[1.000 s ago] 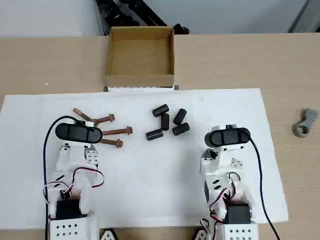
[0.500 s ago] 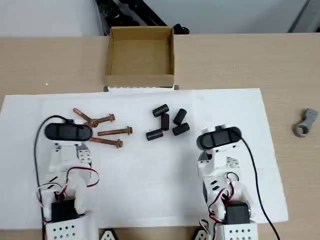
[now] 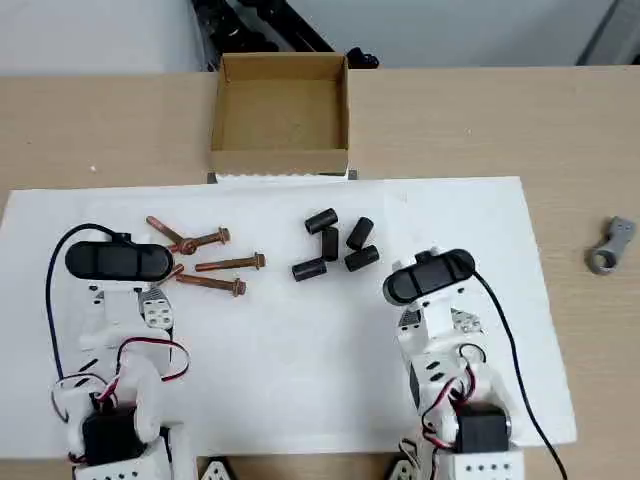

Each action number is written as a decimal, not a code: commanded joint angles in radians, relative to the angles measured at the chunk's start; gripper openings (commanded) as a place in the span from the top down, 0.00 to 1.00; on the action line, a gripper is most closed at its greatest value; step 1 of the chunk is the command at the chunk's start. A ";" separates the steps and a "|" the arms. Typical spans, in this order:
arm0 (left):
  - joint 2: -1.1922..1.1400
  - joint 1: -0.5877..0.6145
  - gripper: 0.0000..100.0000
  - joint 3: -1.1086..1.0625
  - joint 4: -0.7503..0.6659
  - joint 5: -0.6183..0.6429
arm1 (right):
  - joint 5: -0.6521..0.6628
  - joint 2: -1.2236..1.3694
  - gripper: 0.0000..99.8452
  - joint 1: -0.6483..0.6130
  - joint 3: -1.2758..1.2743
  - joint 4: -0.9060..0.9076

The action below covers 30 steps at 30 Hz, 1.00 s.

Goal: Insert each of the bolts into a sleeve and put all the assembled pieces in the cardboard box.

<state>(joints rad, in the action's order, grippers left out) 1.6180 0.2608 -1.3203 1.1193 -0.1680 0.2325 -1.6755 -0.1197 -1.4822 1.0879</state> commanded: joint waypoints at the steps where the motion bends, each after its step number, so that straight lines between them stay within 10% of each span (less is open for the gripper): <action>1: -0.106 0.011 1.00 0.085 0.003 -0.005 | 0.049 0.168 0.99 -0.008 0.164 -0.024; 30: -1.448 -0.071 0.96 1.118 0.109 -0.176 | 0.080 1.420 0.99 -0.139 1.034 0.082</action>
<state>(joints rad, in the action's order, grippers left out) 0.2938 0.2071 -0.3429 1.1792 -0.3629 0.3076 -0.3130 -0.2409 -0.5478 1.1477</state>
